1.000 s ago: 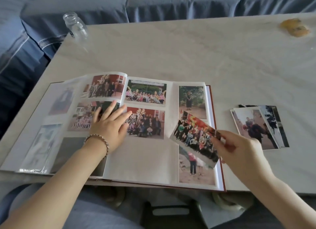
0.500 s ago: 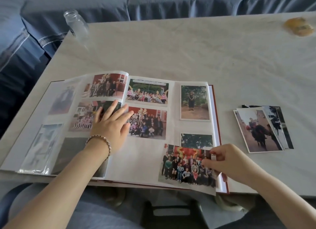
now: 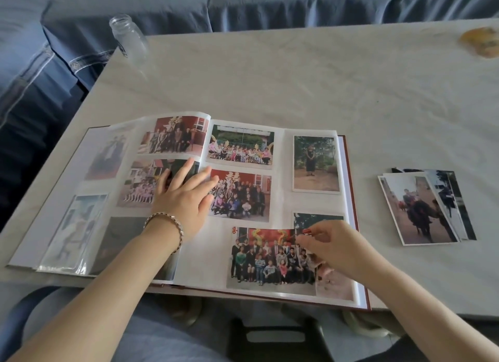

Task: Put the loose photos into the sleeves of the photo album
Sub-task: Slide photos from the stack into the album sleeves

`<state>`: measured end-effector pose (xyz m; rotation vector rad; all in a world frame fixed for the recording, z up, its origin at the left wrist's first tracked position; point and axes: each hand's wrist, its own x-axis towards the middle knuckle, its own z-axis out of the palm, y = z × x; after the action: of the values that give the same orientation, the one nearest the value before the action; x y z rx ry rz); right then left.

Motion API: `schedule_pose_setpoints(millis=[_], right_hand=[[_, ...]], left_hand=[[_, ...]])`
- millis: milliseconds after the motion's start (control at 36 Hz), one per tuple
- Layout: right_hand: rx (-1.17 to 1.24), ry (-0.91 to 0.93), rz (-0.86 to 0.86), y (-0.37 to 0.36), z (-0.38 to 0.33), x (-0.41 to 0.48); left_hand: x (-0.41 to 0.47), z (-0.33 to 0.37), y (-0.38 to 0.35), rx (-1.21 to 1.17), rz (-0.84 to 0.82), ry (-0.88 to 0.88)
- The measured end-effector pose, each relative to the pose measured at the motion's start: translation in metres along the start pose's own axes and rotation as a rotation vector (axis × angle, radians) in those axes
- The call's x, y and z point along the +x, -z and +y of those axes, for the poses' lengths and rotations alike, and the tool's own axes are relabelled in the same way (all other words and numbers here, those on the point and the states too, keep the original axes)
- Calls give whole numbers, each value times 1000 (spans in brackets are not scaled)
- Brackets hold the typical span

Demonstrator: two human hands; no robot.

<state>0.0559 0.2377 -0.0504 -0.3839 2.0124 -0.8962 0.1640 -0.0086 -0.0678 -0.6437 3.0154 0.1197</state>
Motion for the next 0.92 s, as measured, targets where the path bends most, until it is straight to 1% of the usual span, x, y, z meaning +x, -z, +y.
schedule_pose_setpoints(millis=[111,278,389,444,528,694,917], right_hand=[[18,-22,85,8,7,-3],[99,-48,35,4,5,-10],[73,-37,162,3,7,-12],[144,-44,195,6,5,-13],[264,-89,152,9,0,-14],[425,-151,53,8,-7,-18],[476,-192,-54,-17,-11,-14]], left_hand=[[1,1,1,37,-49,10],[1,1,0,55,-58,11],[0,2,0,47,-48,6],[0,2,1,44,-43,5],[0,2,1,33,-34,4],[-1,1,-1,16,-2,-5],[-1,1,-2,4,-4,-4]])
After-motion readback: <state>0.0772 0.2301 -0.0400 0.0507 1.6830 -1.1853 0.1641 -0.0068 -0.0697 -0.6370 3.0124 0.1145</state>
